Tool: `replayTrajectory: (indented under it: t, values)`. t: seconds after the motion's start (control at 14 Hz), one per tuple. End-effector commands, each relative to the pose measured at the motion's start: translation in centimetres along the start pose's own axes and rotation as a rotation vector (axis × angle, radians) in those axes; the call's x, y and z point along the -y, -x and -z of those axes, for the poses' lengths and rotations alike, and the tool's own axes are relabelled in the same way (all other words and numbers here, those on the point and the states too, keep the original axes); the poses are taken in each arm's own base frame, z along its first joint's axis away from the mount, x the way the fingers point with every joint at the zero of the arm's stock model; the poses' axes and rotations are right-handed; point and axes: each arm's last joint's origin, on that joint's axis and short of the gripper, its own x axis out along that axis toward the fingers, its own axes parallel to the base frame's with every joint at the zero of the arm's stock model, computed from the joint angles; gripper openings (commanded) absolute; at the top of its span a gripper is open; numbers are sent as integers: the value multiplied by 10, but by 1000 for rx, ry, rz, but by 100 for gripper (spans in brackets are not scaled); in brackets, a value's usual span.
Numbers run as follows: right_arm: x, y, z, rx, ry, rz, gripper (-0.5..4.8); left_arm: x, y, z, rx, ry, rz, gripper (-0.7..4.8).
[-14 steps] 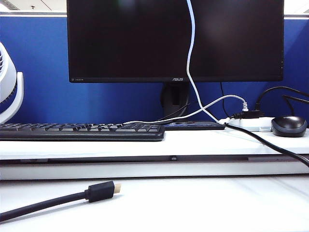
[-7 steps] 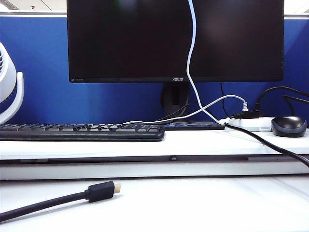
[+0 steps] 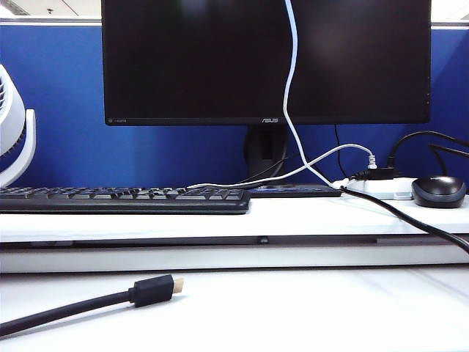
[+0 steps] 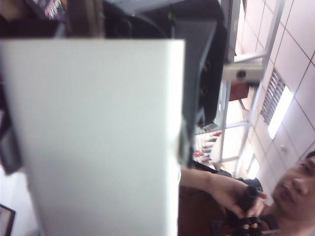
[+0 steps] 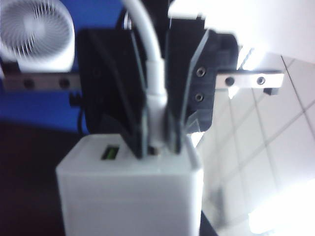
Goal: Pick up the Type-C charging cable and the charging base, insert one end of the Type-C charger into the corresponding slot on the base, and finally place the plugged-in charger back on the table.
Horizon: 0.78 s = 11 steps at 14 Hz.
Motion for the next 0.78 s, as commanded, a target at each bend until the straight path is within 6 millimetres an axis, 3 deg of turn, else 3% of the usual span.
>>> replayTrajectory:
  t: [0.07,0.43,0.78]
  values:
    - [0,0,-6,122,-40,14,-1,-1,2,-6,112,-22,-8,-6]
    - [-4,-7,-11,42,77,-46,-1,-2,2,-6,127,-10,-10,-6]
    - [-1,-11,-25,155,17,-13,-1,-3,2,-6,131,-6,-12,-6]
